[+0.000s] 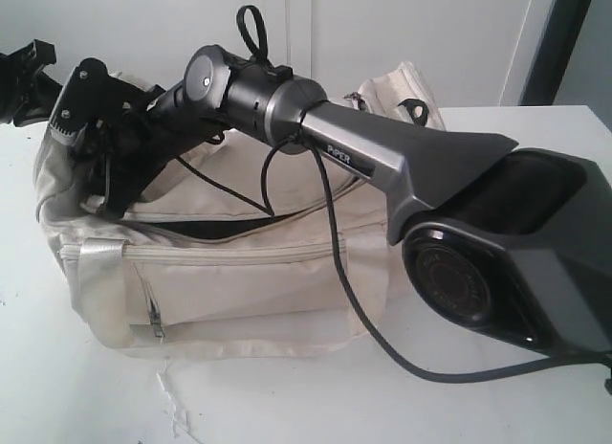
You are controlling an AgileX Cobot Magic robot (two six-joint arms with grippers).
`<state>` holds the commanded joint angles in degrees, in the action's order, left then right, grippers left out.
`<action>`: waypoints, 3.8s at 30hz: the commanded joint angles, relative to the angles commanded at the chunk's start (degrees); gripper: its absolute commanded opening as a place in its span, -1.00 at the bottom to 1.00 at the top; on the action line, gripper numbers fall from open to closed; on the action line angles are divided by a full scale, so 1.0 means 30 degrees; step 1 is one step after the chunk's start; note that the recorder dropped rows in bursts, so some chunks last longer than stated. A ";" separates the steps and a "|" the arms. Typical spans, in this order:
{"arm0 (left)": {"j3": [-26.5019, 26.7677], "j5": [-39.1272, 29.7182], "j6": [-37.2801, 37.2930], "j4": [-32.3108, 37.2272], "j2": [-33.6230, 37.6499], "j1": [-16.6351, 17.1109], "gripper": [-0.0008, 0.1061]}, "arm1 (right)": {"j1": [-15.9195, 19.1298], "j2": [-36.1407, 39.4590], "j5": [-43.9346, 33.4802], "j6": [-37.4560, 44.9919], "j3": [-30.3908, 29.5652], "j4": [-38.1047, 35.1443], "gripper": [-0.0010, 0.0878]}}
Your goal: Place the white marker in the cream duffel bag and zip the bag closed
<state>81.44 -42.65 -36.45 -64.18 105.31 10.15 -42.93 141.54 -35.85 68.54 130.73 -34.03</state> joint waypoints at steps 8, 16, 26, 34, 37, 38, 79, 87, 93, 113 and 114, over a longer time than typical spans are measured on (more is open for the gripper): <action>0.0000 -0.0102 0.0000 0.0000 0.0000 0.0000 -0.98 | 0.0000 -0.0314 -0.0276 -0.1015 0.0000 -0.0314 -0.98; 0.0000 -0.0115 -0.0215 0.0000 0.0000 0.0000 -0.98 | 0.0100 -0.1699 -0.6743 -0.5310 0.0000 -0.1640 -0.78; 0.0000 -0.0190 -0.0216 -0.0451 0.0000 0.0000 -0.98 | -0.0110 -0.2548 -0.4535 -0.4700 0.0000 -0.1509 -0.03; 0.0000 -0.0190 -0.0216 -0.0451 0.0000 0.0000 -0.98 | 0.0518 -0.2178 -0.9772 -1.2053 0.0000 1.0680 -0.98; 0.0000 -0.0190 -0.0216 -0.0451 0.0000 0.0000 -0.98 | 0.0941 -0.2649 -0.9348 -1.2942 0.0000 1.0824 -0.98; 0.0000 -0.0190 -0.0216 -0.0451 0.0000 0.0000 -0.98 | 0.0973 -0.2853 -0.9165 -1.2942 0.0000 1.0616 -0.98; 0.0000 -0.0283 -0.0299 -0.0432 0.0000 0.0000 -0.98 | 0.1580 -0.1697 -0.7457 -1.4204 0.0000 -0.1234 0.06; 0.0000 -0.0273 -0.0299 -0.0467 0.0000 0.0000 -0.98 | 0.1580 -0.0726 -0.7360 -1.5148 0.0000 -0.1201 0.17; 0.0000 -0.0273 -0.0299 -0.0467 0.0000 0.0000 -0.98 | 0.1580 -0.0397 -0.5891 -1.5218 0.0000 -0.1300 0.12; 0.0000 -0.0382 -0.0299 -0.0462 0.0000 0.0000 -0.98 | 0.1580 -0.0598 -0.5410 -1.4708 0.0000 -0.1580 -0.98; 0.0000 -0.0382 -0.0299 -0.0462 0.0000 0.0000 -0.98 | 0.1580 -0.0711 -0.5639 -1.4556 0.0000 -0.1518 -0.98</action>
<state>81.44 -43.79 -37.35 -65.56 105.31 10.15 -38.19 139.41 -52.77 24.87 130.73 -38.59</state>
